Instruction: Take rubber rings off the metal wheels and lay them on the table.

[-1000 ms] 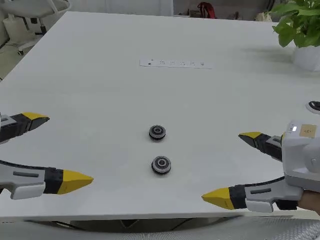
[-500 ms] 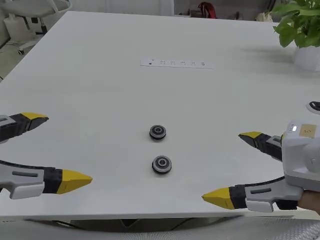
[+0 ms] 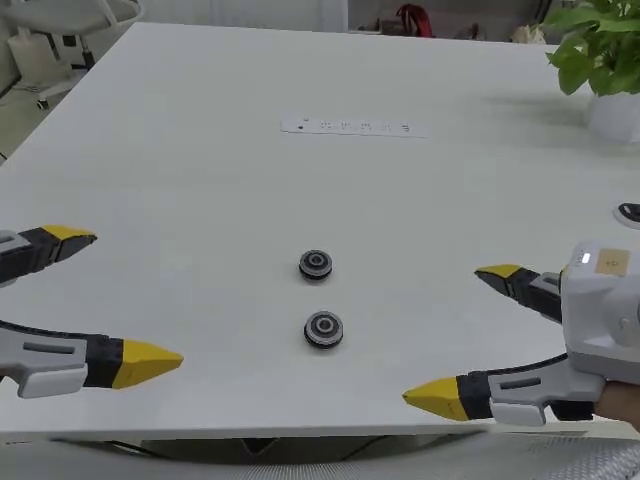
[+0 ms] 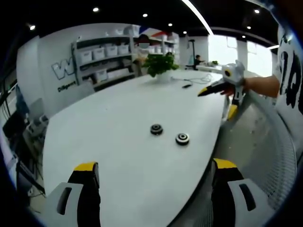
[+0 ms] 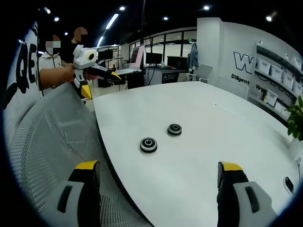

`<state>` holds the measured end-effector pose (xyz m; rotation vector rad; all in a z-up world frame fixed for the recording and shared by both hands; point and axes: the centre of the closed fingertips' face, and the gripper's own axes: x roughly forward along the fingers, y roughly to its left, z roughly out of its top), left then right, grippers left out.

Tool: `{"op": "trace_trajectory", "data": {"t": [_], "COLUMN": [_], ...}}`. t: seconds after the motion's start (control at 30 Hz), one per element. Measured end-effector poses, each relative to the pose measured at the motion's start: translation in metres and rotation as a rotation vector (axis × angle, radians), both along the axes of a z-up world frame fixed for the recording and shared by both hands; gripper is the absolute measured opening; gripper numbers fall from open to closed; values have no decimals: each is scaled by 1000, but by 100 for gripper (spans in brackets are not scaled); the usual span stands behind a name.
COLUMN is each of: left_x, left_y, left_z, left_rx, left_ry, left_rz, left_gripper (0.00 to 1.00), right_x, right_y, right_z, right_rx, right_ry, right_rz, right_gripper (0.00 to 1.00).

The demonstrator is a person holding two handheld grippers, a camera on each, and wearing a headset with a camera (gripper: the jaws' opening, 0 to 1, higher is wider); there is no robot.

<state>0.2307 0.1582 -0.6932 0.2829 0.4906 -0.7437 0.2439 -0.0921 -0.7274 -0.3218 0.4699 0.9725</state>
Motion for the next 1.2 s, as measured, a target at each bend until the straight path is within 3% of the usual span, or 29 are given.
{"op": "trace_trajectory", "data": {"t": [1.2], "left_x": [3], "left_y": [0], "left_z": [4], "left_rx": [-2], "left_ry": [-2], "left_rz": [-14], "left_gripper": [100], "right_x": [4], "right_y": [7], "right_z": [4], "right_rx": [38], "right_ry": [1], "right_rz": [22], "right_gripper": [99]}}
